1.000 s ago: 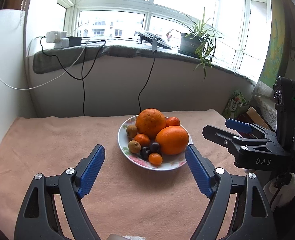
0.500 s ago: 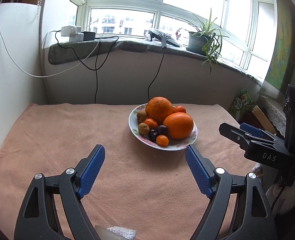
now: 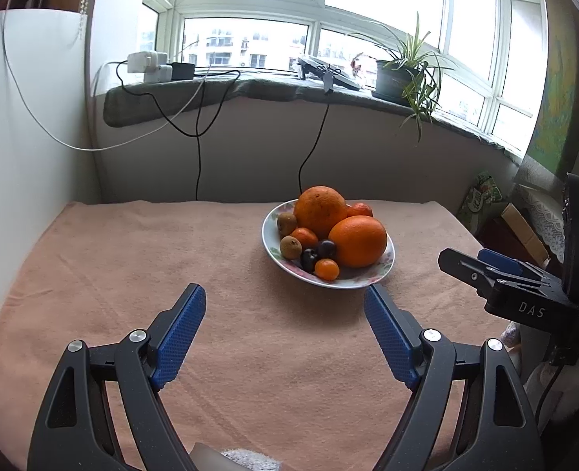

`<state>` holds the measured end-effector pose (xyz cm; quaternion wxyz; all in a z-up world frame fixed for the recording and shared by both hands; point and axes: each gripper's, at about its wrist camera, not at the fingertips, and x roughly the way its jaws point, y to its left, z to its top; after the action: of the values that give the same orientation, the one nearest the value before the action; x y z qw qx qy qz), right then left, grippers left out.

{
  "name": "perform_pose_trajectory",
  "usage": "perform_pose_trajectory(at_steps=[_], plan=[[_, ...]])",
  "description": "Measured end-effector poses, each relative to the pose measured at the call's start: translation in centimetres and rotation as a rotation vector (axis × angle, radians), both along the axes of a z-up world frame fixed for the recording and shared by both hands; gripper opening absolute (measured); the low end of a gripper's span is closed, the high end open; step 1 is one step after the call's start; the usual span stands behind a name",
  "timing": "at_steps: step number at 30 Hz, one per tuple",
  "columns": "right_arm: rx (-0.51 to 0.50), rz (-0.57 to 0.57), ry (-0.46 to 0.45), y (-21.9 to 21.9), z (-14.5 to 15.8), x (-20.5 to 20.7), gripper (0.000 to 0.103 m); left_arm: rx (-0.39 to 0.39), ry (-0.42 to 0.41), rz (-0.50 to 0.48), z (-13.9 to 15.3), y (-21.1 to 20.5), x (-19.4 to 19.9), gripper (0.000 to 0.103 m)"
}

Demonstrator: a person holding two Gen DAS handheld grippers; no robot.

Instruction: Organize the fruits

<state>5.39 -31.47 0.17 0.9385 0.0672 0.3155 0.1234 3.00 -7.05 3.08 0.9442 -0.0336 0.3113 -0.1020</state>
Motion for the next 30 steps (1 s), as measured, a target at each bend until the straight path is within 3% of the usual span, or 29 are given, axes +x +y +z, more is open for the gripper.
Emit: perform_pose_trajectory(at_steps=[30], plan=[[0.026, 0.004, 0.052, 0.09, -1.02, 0.48, 0.103, -0.002, 0.001, -0.004, -0.21, -0.4, -0.08, 0.083]])
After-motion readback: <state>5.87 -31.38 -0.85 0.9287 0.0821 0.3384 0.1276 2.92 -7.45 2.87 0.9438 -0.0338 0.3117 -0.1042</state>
